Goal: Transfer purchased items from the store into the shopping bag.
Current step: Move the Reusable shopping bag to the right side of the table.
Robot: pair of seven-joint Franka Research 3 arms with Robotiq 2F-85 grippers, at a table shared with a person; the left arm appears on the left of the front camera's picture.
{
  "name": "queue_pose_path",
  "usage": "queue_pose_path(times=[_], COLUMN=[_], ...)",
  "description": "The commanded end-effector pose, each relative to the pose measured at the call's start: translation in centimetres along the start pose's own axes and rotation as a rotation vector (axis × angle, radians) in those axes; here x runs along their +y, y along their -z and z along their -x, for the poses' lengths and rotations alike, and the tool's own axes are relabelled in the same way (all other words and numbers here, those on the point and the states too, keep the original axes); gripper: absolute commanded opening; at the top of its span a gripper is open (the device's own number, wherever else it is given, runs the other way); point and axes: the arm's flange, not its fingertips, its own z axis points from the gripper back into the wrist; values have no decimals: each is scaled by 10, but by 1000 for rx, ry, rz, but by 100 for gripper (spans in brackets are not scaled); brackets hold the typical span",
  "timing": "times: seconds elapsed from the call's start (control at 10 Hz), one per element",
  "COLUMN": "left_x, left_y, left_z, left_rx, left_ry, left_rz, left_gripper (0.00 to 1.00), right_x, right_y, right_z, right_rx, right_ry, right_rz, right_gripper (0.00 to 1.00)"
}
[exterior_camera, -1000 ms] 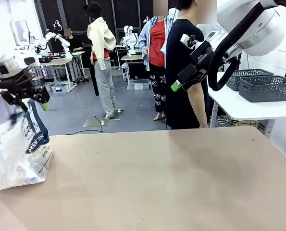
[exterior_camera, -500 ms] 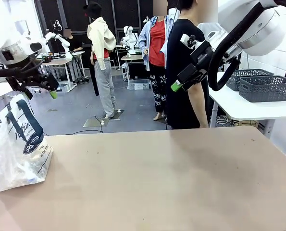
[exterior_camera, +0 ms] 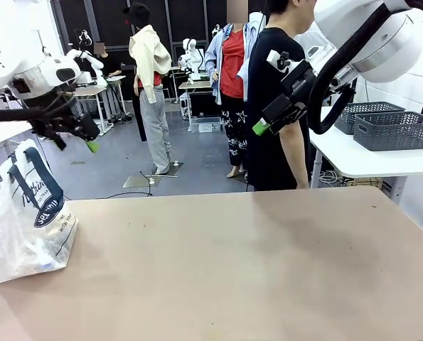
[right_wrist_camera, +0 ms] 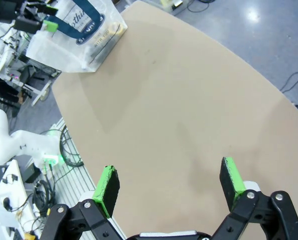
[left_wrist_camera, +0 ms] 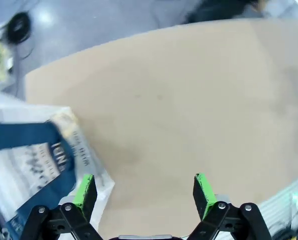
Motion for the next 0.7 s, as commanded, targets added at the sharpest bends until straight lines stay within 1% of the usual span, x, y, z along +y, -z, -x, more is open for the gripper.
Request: queue_pose_path(times=[0.0,0.1,0.3,0.4,0.5,0.6], left_x=[4,6,16,18,21,24], left_y=[18,23,24,23,12,3], left_z=[4,2,0,-2,-4,-8], left_rx=[-11,-69,-135,-161,-235,-282], left_ry=[198,264,378,427,468,463], left_rz=[185,239,326,341,327,344], left_gripper=[100,100,100,100,100,100], right_x=[0,0,0,0,0,0], right_y=[1,1,1,1,1,1], right_z=[4,4,4,4,4,4], right_rx=[2,2,2,2,2,2], right_ry=[-5,-5,-5,-5,-5,-5], right_rz=[-8,-8,-8,-8,-8,-8], right_gripper=[100,100,100,100,100,100])
